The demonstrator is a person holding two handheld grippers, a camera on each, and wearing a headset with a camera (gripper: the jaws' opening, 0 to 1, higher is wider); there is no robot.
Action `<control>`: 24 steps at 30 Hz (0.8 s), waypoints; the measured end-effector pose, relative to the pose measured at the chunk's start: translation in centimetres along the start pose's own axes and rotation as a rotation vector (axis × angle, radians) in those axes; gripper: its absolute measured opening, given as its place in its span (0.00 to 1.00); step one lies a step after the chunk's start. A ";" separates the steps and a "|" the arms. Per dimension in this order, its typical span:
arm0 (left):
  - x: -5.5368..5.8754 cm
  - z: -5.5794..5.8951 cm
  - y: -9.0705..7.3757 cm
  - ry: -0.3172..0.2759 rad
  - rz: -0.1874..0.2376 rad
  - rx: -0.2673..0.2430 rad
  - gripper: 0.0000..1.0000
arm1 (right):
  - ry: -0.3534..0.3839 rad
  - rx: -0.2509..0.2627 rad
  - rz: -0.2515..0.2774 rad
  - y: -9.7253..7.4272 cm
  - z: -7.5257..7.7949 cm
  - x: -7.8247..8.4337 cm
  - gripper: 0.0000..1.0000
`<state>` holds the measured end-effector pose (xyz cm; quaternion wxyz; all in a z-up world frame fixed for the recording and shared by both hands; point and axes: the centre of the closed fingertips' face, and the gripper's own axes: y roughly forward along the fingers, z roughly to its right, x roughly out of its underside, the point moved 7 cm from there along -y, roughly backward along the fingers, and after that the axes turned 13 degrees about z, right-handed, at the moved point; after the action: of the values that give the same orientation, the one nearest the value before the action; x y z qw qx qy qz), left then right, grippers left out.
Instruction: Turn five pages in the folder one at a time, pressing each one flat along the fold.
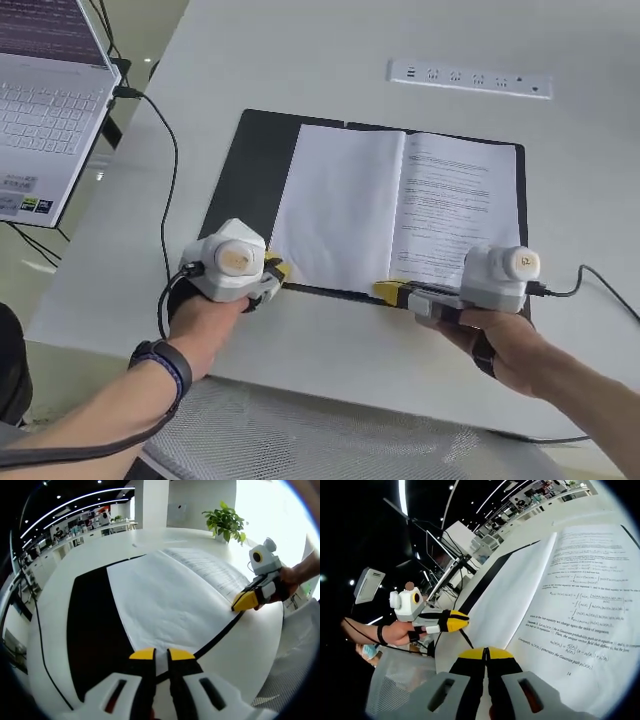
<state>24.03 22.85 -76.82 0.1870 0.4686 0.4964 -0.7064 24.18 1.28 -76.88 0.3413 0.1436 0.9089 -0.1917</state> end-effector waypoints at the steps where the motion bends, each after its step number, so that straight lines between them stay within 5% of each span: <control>1: 0.0 0.0 0.0 0.002 -0.003 0.003 0.07 | 0.005 0.005 0.001 0.0 0.1 0.0 0.00; 8: -0.2 0.1 0.0 -0.007 -0.019 0.039 0.13 | 0.009 0.023 0.004 -0.3 0.5 -0.2 0.00; 11: -0.6 0.5 -0.2 -0.008 -0.021 0.051 0.23 | -0.007 0.018 0.005 -1.0 0.2 -0.8 0.08; 24: -3.7 2.1 -1.7 0.054 0.038 0.098 0.35 | -0.255 0.154 0.071 -6.9 1.0 -5.3 0.27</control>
<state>23.64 21.04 -72.63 0.1635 0.5055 0.4571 -0.7133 25.84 -5.97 -72.26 0.4485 0.1759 0.8352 -0.2654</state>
